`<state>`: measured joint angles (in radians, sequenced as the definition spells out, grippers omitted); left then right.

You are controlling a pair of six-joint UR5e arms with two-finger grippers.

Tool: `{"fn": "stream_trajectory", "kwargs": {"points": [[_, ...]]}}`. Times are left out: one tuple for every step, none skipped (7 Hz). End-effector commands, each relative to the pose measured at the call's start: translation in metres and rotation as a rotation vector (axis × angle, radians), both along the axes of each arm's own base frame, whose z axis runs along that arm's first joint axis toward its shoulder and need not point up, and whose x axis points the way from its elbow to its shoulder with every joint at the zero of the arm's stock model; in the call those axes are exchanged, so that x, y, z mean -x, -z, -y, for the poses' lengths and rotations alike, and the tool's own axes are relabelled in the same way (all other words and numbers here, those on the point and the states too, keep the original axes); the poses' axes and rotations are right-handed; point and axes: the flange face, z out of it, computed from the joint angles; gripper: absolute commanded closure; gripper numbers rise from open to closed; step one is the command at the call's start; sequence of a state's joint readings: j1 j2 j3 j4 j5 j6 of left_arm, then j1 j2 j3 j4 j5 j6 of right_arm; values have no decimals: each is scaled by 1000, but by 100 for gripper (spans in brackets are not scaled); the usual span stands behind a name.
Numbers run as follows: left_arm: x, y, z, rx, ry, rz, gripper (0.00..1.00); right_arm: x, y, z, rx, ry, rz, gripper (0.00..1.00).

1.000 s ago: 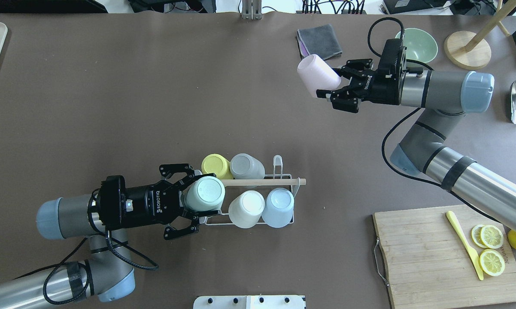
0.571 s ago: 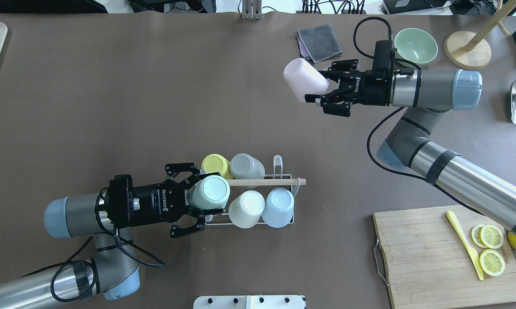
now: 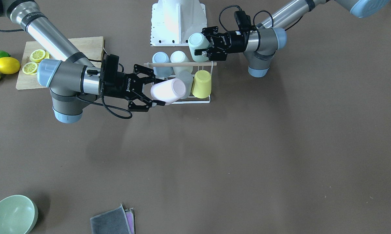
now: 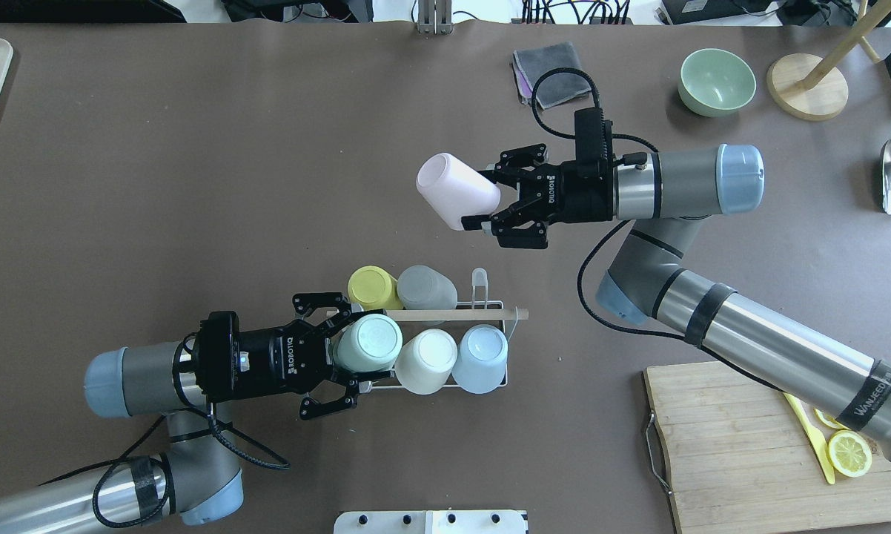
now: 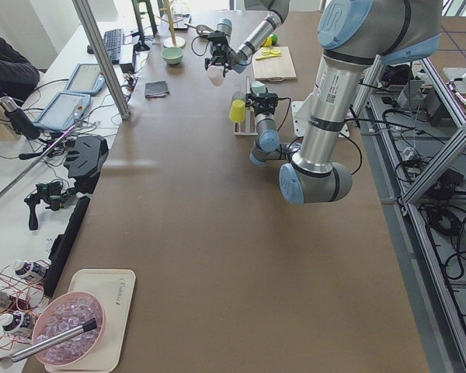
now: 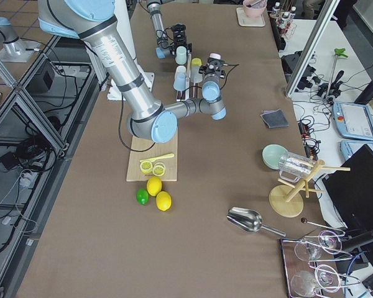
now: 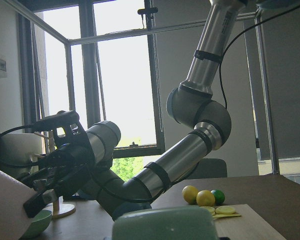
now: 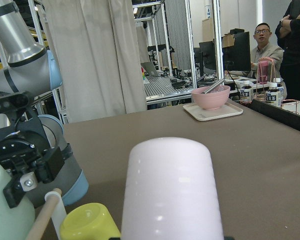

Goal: Place cup on cup holder

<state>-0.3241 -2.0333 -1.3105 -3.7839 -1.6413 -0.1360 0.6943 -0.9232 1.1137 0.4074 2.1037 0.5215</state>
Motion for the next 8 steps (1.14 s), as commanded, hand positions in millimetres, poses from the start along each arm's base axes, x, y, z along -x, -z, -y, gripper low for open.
{"fn": "stream_trajectory", "kwargs": {"points": [[-1, -1, -2, 2, -4, 0, 88, -4, -5, -14, -42, 13, 41, 66], [-2, -1, -2, 2, -5, 4, 86, 2, -14, -21, -51, 16, 28, 66], [-1, 0, -3, 2, -8, -1, 1, 15, -18, -35, -68, 26, 24, 66], [0, 0, -3, 3, -9, -3, 1, 20, -23, -41, -70, 27, 18, 66], [0, 2, -3, 2, -9, -6, 1, 28, -21, -50, -83, 24, 26, 66], [1, 2, -3, 2, -9, -6, 1, 22, -26, -57, -91, 22, 27, 66], [2, 3, -3, 1, -8, -10, 1, 14, -27, -60, -94, 22, 33, 66], [11, 9, 1, -3, 0, -26, 1, 6, -34, -66, -94, 22, 30, 66]]}}
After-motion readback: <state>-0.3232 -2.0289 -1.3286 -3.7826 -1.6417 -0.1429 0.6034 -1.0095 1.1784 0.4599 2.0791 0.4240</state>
